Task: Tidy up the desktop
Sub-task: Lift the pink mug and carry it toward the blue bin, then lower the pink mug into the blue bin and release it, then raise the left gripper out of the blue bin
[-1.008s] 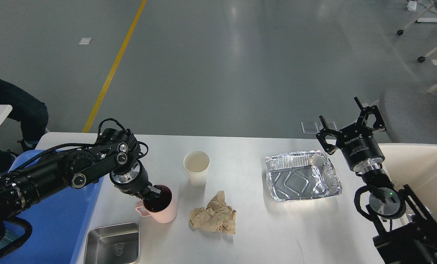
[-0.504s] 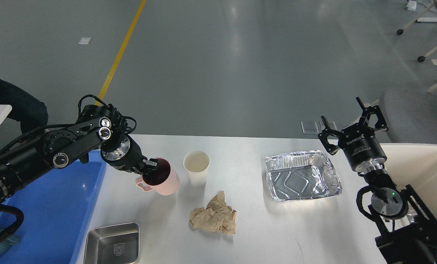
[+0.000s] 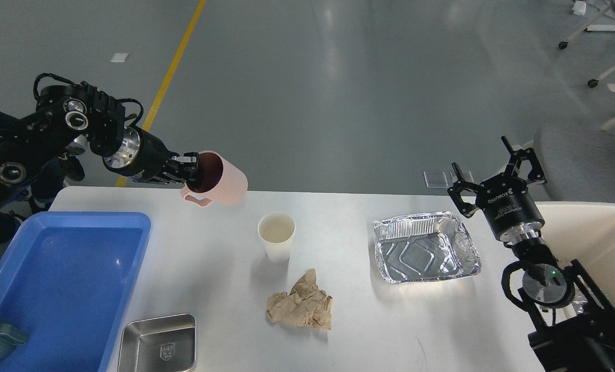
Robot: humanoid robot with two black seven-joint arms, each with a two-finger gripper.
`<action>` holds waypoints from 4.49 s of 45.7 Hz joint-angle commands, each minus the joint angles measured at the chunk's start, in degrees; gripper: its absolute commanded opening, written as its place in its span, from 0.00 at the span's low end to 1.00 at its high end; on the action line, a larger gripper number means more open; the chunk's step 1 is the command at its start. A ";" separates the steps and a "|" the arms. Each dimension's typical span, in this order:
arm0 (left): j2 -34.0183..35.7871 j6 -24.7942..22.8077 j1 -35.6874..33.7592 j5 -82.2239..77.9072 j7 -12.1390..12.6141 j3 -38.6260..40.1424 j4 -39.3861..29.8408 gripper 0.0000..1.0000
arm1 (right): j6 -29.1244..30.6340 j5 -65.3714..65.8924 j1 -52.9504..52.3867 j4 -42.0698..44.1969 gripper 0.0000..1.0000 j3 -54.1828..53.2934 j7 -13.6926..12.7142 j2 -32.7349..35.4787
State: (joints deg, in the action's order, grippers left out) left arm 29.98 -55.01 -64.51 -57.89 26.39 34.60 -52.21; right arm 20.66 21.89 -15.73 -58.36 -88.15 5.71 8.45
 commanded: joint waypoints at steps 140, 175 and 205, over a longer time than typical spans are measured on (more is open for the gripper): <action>21.44 0.01 19.42 1.28 12.81 -22.04 -16.26 0.00 | -0.36 0.00 -2.81 0.09 1.00 0.44 -0.18 1.48; 21.61 0.01 18.46 1.81 12.55 -15.36 -14.23 0.98 | -0.09 0.00 -2.11 -0.09 1.00 0.70 -0.18 1.40; 12.74 0.01 17.23 1.37 12.64 -1.12 -5.18 0.98 | -0.09 0.00 -2.81 0.09 1.00 1.23 -0.18 0.96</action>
State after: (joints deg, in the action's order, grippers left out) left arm 44.95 -55.00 -46.68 -56.30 39.04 31.05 -57.55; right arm 20.55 21.89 -18.48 -58.30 -87.01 5.54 9.54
